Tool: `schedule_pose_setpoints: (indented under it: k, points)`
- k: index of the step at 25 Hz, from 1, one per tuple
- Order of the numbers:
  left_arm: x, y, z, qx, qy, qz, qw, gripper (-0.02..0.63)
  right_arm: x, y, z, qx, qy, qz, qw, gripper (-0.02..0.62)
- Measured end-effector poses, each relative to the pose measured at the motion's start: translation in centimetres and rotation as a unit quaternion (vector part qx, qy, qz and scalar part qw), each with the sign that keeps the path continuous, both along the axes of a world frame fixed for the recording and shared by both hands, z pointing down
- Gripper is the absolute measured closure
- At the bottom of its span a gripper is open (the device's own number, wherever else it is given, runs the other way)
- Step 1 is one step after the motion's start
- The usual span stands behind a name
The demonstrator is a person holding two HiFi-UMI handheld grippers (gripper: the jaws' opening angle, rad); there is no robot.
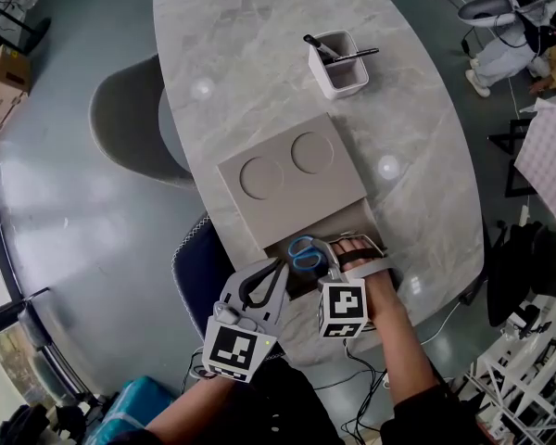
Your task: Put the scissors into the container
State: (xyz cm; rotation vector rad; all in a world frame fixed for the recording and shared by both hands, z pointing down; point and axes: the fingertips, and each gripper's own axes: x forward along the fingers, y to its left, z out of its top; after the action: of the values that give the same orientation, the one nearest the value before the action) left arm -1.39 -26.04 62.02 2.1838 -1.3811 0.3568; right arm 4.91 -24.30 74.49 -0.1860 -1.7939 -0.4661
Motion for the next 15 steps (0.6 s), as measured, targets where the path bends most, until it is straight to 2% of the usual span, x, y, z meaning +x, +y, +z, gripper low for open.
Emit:
schedule_pose_setpoints:
  k: [4,7,9,11,13,15]
  points:
    - [0.3,0.1,0.0,-0.002,0.000,0.003,1.0000,0.581,0.3,0.1,0.0,-0.005,0.003,-0.001,1.000,0.350]
    - [0.4,0.1,0.0,-0.002,0.001,0.004,1.0000,0.581,0.3,0.2,0.0,-0.009,0.003,0.001,1.000,0.355]
    - [0.3,-0.1,-0.1,-0.002,0.001,0.004,1.0000,0.581,0.0,0.2,-0.3,-0.008,-0.006,0.008,1.000,0.385]
    - [0.2,-0.2,-0.1,-0.001,0.001,0.004,1.0000,0.581,-0.2,-0.1,-0.7,0.002,-0.024,0.016,1.000,0.453]
    - [0.1,-0.2,-0.2,0.002,0.001,0.005,1.0000,0.581,-0.3,-0.5,-1.3,0.021,-0.040,0.021,0.999,0.553]
    - [0.1,-0.1,-0.6,0.005,0.002,0.004,1.0000,0.581,-0.3,-0.8,-2.0,0.030,-0.051,0.027,0.998,0.581]
